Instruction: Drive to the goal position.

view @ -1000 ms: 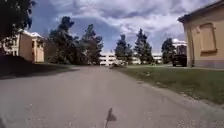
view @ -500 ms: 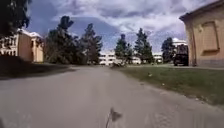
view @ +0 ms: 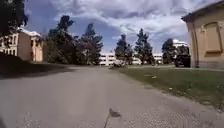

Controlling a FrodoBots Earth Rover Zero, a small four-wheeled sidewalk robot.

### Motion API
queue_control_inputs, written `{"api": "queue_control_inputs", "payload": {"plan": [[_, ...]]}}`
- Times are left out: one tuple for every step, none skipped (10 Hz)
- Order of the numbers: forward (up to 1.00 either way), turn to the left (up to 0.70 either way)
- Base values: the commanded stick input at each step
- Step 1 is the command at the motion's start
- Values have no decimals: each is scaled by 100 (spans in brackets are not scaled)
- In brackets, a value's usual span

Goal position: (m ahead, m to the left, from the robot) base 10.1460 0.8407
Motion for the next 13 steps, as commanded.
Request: {"api": "queue_control_inputs", "payload": {"plan": [[70,27],[70,27],[70,0],[70,0],[70,0],[70,0],[70,0],[70,0],[70,0],[70,0],[70,11],[70,27],[70,27]]}}
